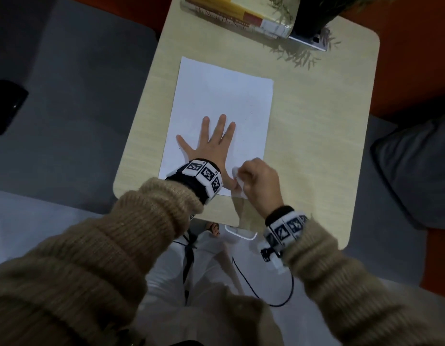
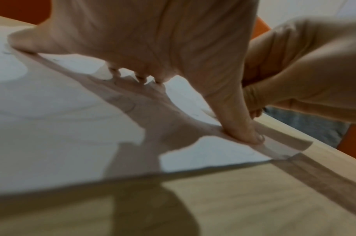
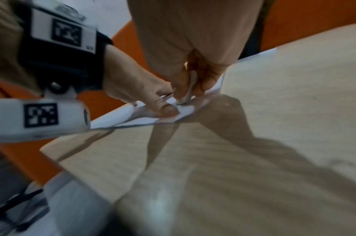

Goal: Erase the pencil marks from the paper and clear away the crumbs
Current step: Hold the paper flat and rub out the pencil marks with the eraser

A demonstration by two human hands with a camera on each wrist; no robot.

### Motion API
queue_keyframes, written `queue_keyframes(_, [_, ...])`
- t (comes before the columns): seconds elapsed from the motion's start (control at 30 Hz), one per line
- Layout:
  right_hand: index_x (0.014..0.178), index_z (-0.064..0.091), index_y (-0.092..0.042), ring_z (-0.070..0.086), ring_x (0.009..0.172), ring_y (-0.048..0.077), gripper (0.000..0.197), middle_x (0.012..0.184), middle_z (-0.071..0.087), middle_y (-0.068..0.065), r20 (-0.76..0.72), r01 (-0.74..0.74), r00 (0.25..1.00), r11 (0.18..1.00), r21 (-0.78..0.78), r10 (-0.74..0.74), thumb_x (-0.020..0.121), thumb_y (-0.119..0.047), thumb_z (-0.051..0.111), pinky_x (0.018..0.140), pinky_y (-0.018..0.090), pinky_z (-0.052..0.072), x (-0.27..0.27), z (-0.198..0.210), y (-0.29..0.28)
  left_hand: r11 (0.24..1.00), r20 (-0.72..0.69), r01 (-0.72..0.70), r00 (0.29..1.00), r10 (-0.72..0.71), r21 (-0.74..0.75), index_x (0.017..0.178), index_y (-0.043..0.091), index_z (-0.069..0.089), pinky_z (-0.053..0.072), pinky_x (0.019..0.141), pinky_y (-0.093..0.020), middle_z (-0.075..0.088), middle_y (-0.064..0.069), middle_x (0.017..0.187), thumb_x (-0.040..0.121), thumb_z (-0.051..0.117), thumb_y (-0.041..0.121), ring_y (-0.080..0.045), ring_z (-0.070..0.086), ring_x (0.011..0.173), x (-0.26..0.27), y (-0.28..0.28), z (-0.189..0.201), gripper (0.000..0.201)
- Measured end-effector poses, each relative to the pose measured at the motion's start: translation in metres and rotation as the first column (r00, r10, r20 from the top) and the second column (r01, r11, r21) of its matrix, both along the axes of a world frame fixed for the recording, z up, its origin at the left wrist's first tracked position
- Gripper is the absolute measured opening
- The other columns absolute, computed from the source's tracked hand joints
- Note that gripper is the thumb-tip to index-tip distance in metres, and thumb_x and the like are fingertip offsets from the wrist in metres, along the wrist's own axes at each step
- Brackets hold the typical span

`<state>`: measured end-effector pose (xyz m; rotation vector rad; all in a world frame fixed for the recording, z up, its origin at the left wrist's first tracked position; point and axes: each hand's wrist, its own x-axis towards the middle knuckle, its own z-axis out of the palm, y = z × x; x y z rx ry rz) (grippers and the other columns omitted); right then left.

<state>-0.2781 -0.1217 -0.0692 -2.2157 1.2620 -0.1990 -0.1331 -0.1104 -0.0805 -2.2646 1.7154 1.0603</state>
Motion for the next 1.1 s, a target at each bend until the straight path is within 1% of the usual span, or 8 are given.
queue_keyframes(0.17, [0.069, 0.063, 0.000, 0.058, 0.064, 0.032, 0.010, 0.071, 0.061, 0.021, 0.043, 0.151, 0.988, 0.985, -0.087, -0.147, 0.077, 0.001, 0.058, 0.057, 0.031, 0.042, 0.018, -0.006, -0.065, 0.999, -0.009, 0.019, 1.000, -0.019, 0.026, 0.144, 0.034, -0.027, -0.007, 0.094, -0.081, -0.040, 0.012, 0.149, 0.042, 0.078, 0.072, -0.026, -0.034, 0.140, 0.001, -0.001, 0.002, 0.151])
queue_keyframes(0.37, [0.063, 0.060, -0.001, 0.055, 0.054, 0.029, 0.009, 0.064, 0.058, 0.018, -0.005, 0.013, 1.000, 0.998, -0.058, -0.014, 0.070, 0.004, 0.059, 0.052, 0.026, 0.035, 0.004, -0.004, -0.014, 1.000, -0.005, 0.020, 1.000, -0.020, 0.013, 0.144, 0.033, -0.027, -0.006, 0.093, -0.082, -0.039, 0.011, 0.150, 0.042, 0.078, 0.073, -0.026, -0.033, 0.140, 0.001, -0.001, 0.001, 0.151])
queue_keyframes(0.5, [0.070, 0.064, 0.001, 0.057, 0.063, 0.030, 0.009, 0.073, 0.062, 0.020, 0.037, 0.169, 0.985, 0.980, -0.107, -0.166, 0.077, 0.002, 0.058, 0.056, 0.030, 0.041, 0.019, -0.008, -0.063, 0.999, -0.001, 0.020, 1.000, -0.020, 0.027, 0.143, 0.035, -0.029, -0.006, 0.094, -0.081, -0.041, 0.013, 0.148, 0.041, 0.078, 0.073, -0.025, -0.035, 0.140, 0.001, -0.001, 0.002, 0.152])
queue_keyframes(0.63, [0.061, 0.058, -0.002, 0.049, 0.054, 0.022, 0.015, 0.063, 0.056, 0.014, 0.030, 0.064, 0.998, 0.993, -0.094, -0.062, 0.071, -0.007, 0.048, 0.052, 0.023, 0.029, 0.000, -0.007, -0.004, 1.000, -0.004, 0.026, 1.000, -0.026, 0.015, 0.144, 0.034, -0.028, -0.005, 0.094, -0.081, -0.039, 0.012, 0.150, 0.042, 0.078, 0.072, -0.026, -0.033, 0.140, 0.000, 0.002, 0.000, 0.151])
queue_keyframes(0.77, [0.063, 0.059, -0.002, 0.054, 0.055, 0.026, 0.011, 0.065, 0.058, 0.016, -0.002, 0.077, 0.997, 0.995, -0.062, -0.078, 0.069, 0.008, 0.061, 0.053, 0.023, 0.031, 0.002, -0.007, -0.020, 0.999, -0.004, 0.031, 1.000, -0.031, 0.014, 0.143, 0.035, -0.029, -0.006, 0.094, -0.081, -0.040, 0.012, 0.149, 0.041, 0.077, 0.073, -0.025, -0.035, 0.140, -0.001, 0.001, 0.001, 0.152])
queue_keyframes(0.87, [0.067, 0.062, -0.002, 0.054, 0.059, 0.025, 0.010, 0.070, 0.061, 0.016, 0.038, 0.173, 0.985, 0.981, -0.086, -0.170, 0.076, 0.003, 0.065, 0.053, 0.025, 0.034, 0.012, -0.010, -0.040, 0.999, 0.001, 0.039, 0.999, -0.039, 0.012, 0.143, 0.035, -0.029, -0.007, 0.093, -0.081, -0.041, 0.013, 0.148, 0.040, 0.078, 0.073, -0.024, -0.035, 0.139, 0.000, 0.001, 0.000, 0.153])
queue_keyframes(0.97, [0.065, 0.060, -0.001, 0.054, 0.056, 0.027, 0.010, 0.065, 0.059, 0.016, 0.081, 0.126, 0.990, 0.986, -0.109, -0.118, 0.072, 0.005, 0.062, 0.050, 0.029, 0.040, 0.003, -0.012, -0.012, 0.993, 0.041, 0.119, 0.992, -0.119, 0.009, 0.144, 0.036, -0.026, -0.007, 0.094, -0.081, -0.038, 0.013, 0.150, 0.040, 0.078, 0.073, -0.026, -0.033, 0.140, 0.004, -0.001, 0.002, 0.151])
queue_keyframes(1.1, [0.063, 0.059, -0.002, 0.047, 0.052, 0.019, 0.020, 0.063, 0.056, 0.014, 0.170, 0.197, 0.969, 0.974, -0.114, -0.177, 0.075, -0.014, 0.048, 0.051, 0.021, 0.028, 0.003, -0.012, -0.004, 0.993, 0.055, 0.121, 0.991, -0.120, -0.012, 0.146, 0.035, -0.022, -0.010, 0.094, -0.080, -0.033, 0.010, 0.153, 0.045, 0.073, 0.073, -0.027, -0.030, 0.142, -0.005, -0.003, 0.007, 0.143])
